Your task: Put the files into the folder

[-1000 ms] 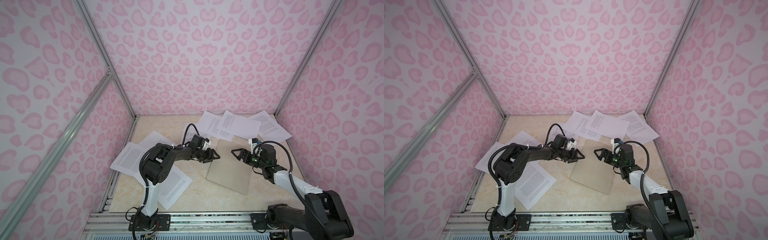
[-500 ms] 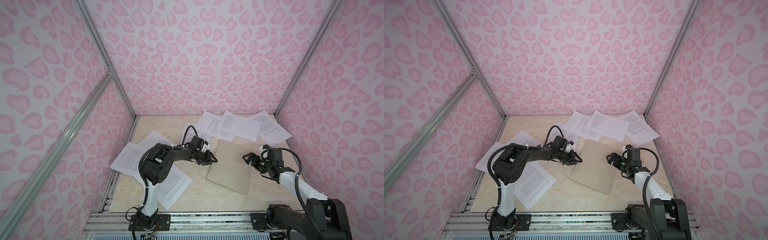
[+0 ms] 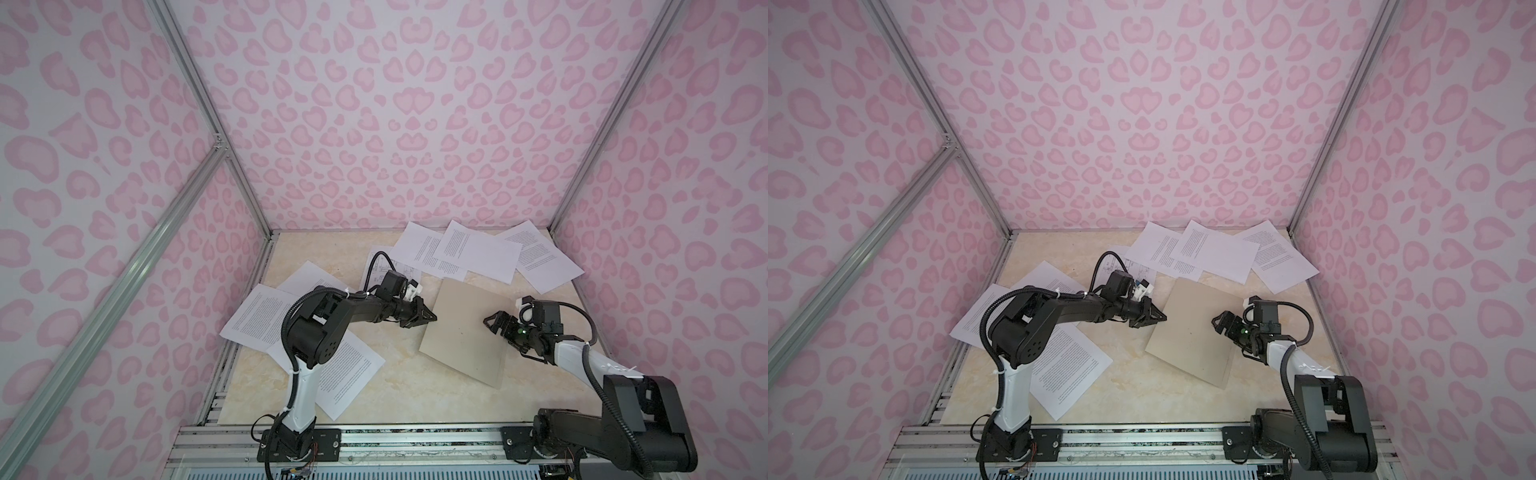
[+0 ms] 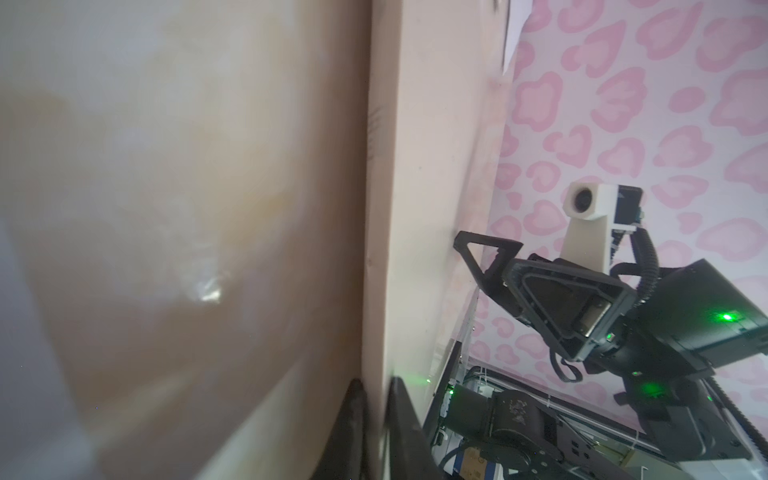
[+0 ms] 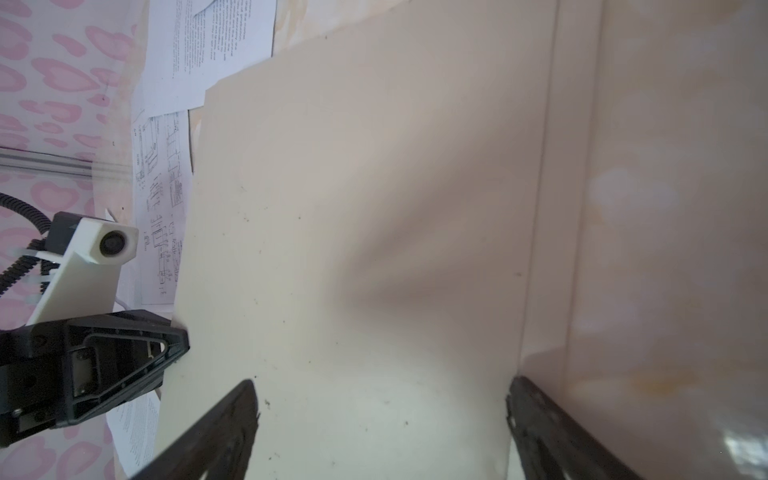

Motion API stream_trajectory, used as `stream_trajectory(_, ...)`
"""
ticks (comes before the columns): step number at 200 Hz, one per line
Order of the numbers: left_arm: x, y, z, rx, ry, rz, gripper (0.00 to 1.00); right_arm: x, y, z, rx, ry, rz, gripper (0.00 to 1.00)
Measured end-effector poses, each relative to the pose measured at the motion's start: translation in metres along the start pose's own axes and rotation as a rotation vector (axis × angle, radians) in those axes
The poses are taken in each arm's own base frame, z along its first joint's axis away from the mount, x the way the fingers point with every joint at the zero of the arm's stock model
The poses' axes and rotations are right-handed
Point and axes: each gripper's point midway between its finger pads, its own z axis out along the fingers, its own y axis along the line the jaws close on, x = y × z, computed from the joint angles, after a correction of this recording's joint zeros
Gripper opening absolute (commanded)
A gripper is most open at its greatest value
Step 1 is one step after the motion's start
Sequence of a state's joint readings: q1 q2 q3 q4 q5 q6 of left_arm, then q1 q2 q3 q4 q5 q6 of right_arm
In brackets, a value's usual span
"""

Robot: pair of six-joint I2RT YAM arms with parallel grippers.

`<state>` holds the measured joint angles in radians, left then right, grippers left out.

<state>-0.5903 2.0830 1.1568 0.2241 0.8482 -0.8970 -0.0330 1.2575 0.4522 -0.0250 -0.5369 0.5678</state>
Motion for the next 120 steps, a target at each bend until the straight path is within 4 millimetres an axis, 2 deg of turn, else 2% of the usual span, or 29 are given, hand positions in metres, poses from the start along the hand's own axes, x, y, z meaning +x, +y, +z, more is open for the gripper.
stream_trajectory(23, -0.003, -0.018, -0.006, 0.057, -0.015, 0.006, 0.05, -0.008, 0.009, -0.01, -0.029, -0.031, -0.011, 0.97)
stream_trajectory(62, -0.01, -0.033, -0.015, 0.114, -0.036, -0.037, 0.04, -0.018, 0.003, -0.023, -0.039, -0.066, 0.049, 0.98)
stream_trajectory(120, -0.02, -0.057, -0.022, 0.203, -0.058, -0.061, 0.04, -0.01, 0.011, -0.027, -0.125, -0.04, 0.111, 0.98)
